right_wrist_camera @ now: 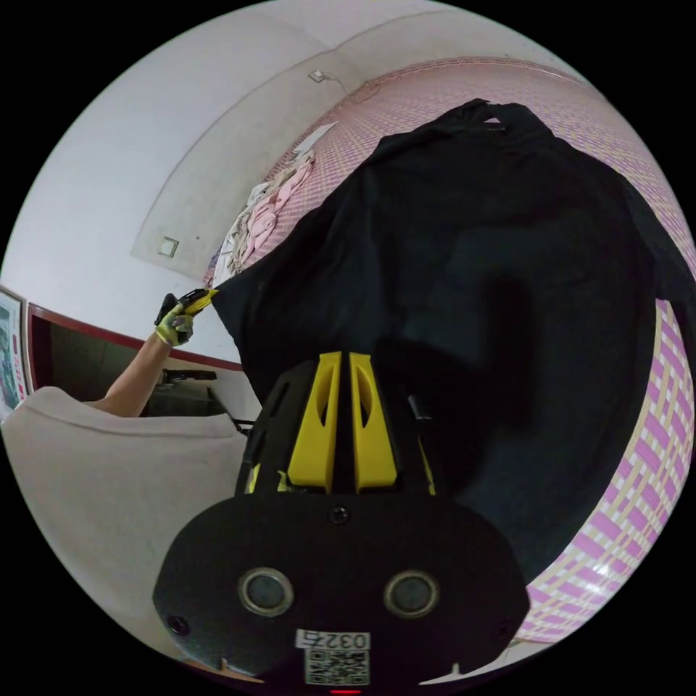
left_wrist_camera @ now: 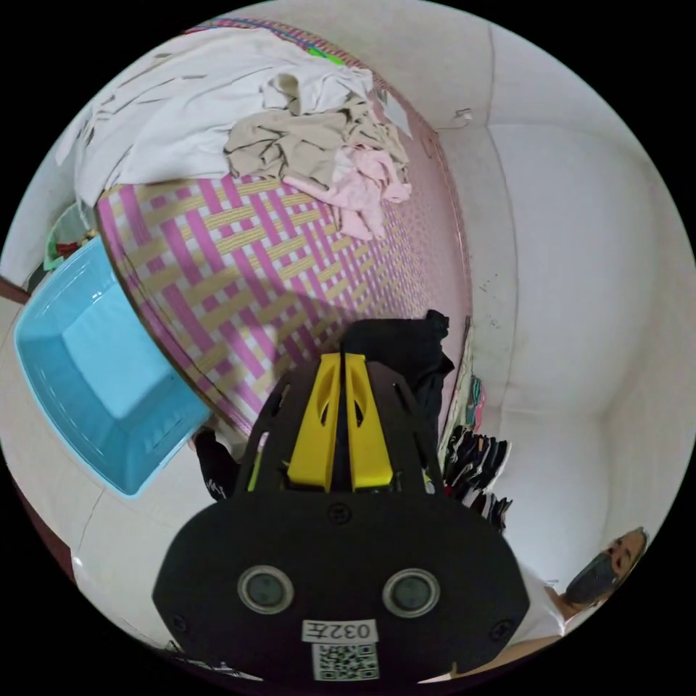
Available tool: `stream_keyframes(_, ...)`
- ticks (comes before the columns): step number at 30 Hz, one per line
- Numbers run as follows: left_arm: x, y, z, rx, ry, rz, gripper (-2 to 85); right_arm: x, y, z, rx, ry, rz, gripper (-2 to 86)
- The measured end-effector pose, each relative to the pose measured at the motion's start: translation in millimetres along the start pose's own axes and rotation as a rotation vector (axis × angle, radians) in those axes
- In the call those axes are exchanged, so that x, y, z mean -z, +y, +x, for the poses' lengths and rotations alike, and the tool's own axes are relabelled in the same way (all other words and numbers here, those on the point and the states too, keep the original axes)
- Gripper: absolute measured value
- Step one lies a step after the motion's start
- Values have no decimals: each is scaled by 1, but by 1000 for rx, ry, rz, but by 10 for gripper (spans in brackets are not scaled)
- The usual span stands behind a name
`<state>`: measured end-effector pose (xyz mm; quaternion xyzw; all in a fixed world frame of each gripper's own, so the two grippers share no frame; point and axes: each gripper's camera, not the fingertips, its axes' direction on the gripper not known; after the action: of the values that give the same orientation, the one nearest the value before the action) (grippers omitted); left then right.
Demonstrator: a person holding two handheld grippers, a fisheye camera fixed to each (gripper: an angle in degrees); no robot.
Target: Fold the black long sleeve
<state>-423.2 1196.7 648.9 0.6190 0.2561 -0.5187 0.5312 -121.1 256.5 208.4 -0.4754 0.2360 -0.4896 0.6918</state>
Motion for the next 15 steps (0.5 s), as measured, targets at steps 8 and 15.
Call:
stream_keyframes(8, -14, 93, 211, -589, 401, -157, -9, 12, -13, 43, -41, -34, 36, 12)
stream_keyframes(15, -205, 263, 289, -937, 384, -739, -9, 30, -26, 93, -130, -92, 125, 25)
